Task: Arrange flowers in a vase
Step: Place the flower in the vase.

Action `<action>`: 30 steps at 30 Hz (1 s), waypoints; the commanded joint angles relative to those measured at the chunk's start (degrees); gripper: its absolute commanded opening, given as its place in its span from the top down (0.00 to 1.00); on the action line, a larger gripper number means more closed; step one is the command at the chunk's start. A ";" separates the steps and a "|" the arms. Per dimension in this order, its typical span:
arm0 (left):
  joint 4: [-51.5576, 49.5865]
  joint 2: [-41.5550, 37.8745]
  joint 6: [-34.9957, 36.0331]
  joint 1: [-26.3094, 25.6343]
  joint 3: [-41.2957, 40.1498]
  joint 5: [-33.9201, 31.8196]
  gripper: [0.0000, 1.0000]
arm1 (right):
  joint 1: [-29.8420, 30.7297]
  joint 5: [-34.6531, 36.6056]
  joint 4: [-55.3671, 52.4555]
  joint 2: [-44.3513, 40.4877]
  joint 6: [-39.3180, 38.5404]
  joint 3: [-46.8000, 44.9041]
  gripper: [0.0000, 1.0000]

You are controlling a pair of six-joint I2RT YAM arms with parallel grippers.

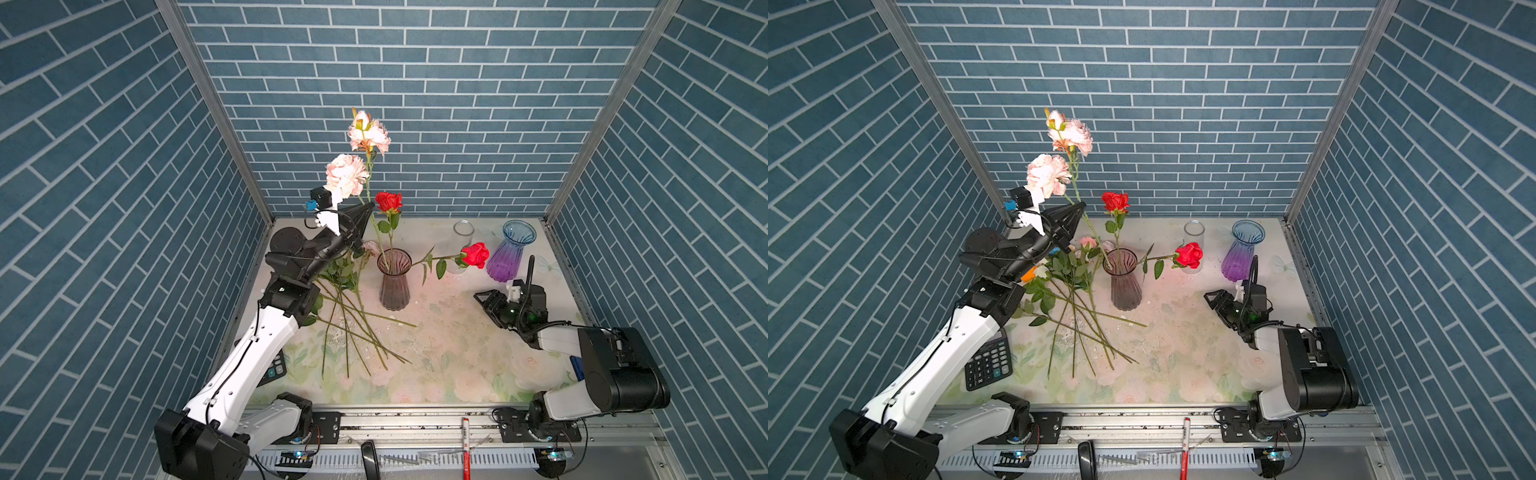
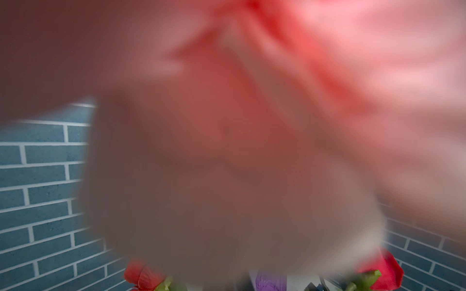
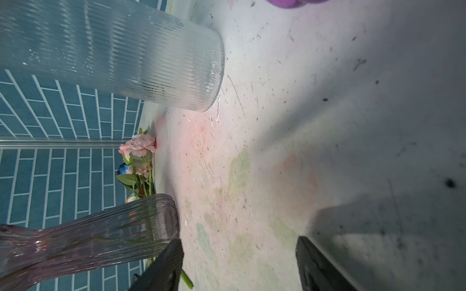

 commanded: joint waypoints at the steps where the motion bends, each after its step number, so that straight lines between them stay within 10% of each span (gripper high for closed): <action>1: 0.80 0.87 3.06 -1.17 1.89 0.93 1.00 | -0.38 -0.87 1.67 -0.36 2.05 -0.48 0.28; 30: -15.39 5.76 14.20 -10.23 -2.83 -5.37 1.00 | -0.68 -1.58 2.28 0.44 2.29 -0.31 0.28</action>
